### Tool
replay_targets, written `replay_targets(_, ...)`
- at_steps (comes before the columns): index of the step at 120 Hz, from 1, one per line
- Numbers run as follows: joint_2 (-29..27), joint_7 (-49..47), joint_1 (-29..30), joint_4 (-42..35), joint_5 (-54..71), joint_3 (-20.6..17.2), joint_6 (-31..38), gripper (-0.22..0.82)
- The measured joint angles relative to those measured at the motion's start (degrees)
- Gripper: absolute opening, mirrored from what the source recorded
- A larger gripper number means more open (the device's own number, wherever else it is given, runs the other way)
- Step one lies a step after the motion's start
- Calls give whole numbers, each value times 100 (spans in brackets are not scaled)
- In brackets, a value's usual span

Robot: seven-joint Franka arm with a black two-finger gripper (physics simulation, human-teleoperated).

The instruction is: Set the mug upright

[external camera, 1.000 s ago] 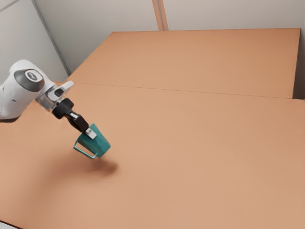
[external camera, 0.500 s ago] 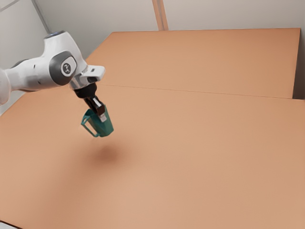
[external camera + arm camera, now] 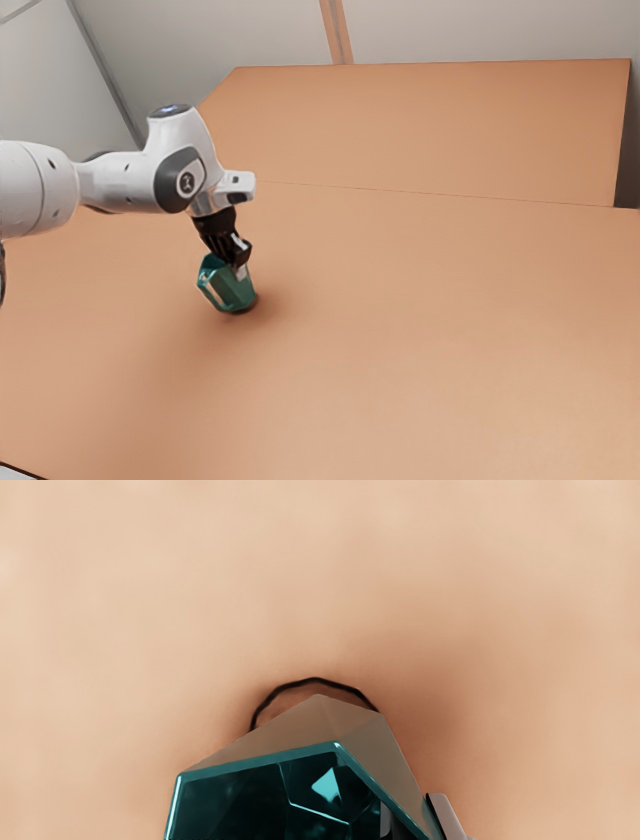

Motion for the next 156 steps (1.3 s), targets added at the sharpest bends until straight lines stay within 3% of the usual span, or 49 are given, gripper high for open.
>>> replay_targets(15,49,-214,-58,-4,37,1,82,-15)
replay_targets(39,26,-410,-79,6,4,-6,120,27)
replay_targets(63,-187,-537,-141,49,-67,-7,59,47)
replay_targets(90,-423,-639,-126,765,-160,23,-687,56)
replay_targets(131,-500,-743,-88,2211,-89,58,-2089,60)
replay_targets(156,-604,-784,-90,2431,-30,60,-2636,60)
